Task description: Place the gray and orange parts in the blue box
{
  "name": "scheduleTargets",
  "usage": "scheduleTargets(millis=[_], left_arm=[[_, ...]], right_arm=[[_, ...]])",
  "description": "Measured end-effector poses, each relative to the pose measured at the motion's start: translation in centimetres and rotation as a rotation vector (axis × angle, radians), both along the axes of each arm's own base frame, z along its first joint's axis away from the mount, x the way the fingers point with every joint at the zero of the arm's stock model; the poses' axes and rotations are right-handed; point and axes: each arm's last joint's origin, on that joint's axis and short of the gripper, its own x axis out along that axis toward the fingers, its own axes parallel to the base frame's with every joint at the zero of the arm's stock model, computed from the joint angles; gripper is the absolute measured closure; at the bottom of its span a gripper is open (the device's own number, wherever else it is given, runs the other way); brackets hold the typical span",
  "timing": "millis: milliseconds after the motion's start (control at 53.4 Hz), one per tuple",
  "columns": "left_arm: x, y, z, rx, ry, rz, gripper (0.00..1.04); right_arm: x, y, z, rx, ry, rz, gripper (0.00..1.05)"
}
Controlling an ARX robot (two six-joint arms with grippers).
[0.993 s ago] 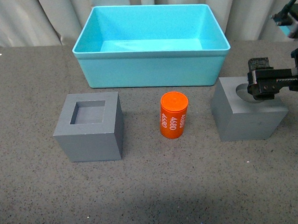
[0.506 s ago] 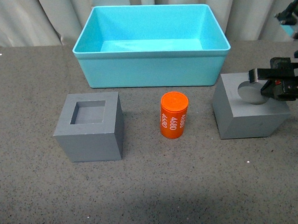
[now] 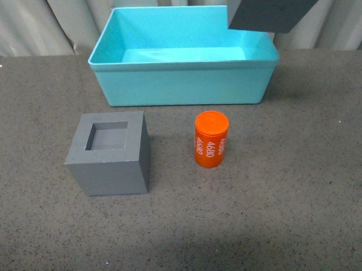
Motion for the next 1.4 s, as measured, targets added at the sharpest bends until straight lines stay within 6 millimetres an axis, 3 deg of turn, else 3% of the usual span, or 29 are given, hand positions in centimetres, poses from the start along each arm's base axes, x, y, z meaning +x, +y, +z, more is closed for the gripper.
scheduleTargets(millis=[150,281,712,936,1067,1142,1255,1404], left_arm=[[0.0,0.0,0.0,0.000,0.000,0.000,0.07],[0.0,0.0,0.0,0.000,0.000,0.000,0.07],[0.0,0.0,0.0,0.000,0.000,0.000,0.07],[0.0,0.0,0.0,0.000,0.000,0.000,0.07],[0.0,0.0,0.0,0.000,0.000,0.000,0.07],[0.0,0.0,0.0,0.000,0.000,0.000,0.07],[0.0,0.0,0.0,0.000,0.000,0.000,0.07],[0.0,0.0,0.0,0.000,0.000,0.000,0.07]], right_arm=[[2.9,1.9,-1.9,0.006,0.038,0.000,0.87],[4.2,2.6,-2.8,-0.002,0.087,-0.009,0.87],[7.7,3.0,-7.4,-0.055,0.237,-0.055,0.87],[8.5,3.2,-8.1,-0.062,0.263,-0.032,0.87],[8.1,3.1,-7.3,-0.045,0.228,-0.019,0.61],[7.3,3.0,-6.6,-0.045,0.187,-0.021,0.52],[5.1,2.5,-4.6,-0.041,0.074,-0.022,0.36],[-0.1,0.7,-1.0,-0.070,-0.120,-0.067,0.09]])
